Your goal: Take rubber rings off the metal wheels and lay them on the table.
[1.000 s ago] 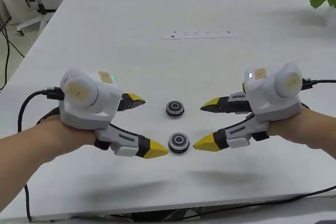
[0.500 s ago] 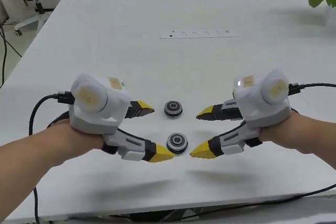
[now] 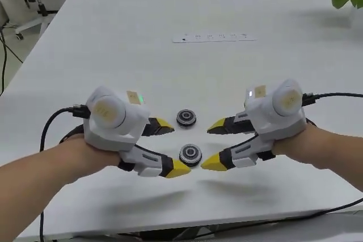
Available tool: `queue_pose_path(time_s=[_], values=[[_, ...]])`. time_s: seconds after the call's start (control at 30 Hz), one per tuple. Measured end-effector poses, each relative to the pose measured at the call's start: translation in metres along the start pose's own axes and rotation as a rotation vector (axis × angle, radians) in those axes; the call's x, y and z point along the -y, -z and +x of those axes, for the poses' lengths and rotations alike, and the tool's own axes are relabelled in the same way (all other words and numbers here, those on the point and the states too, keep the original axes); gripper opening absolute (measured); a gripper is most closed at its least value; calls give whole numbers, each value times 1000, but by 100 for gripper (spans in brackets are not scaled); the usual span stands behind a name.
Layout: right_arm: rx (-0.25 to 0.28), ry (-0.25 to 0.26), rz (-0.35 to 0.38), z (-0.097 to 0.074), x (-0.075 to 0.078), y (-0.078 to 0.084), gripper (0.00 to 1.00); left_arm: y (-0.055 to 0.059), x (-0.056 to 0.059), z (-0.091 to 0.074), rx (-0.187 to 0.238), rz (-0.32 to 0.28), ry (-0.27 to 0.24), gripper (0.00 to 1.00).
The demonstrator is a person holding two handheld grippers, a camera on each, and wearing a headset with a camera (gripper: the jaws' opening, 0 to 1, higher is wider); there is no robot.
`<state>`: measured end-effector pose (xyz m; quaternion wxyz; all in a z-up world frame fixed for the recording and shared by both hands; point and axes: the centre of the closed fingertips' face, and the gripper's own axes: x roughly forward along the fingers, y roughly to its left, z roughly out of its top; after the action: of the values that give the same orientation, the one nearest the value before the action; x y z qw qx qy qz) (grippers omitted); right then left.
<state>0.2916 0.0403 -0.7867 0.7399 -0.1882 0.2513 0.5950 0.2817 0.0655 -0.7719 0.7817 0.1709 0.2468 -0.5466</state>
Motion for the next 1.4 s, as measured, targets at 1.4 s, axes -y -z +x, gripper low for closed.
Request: queue_pose_path(time_s=[1.4], values=[[1, -43, 18, 6, -6, 9, 35, 7, 2, 25, -54, 1, 10, 20]])
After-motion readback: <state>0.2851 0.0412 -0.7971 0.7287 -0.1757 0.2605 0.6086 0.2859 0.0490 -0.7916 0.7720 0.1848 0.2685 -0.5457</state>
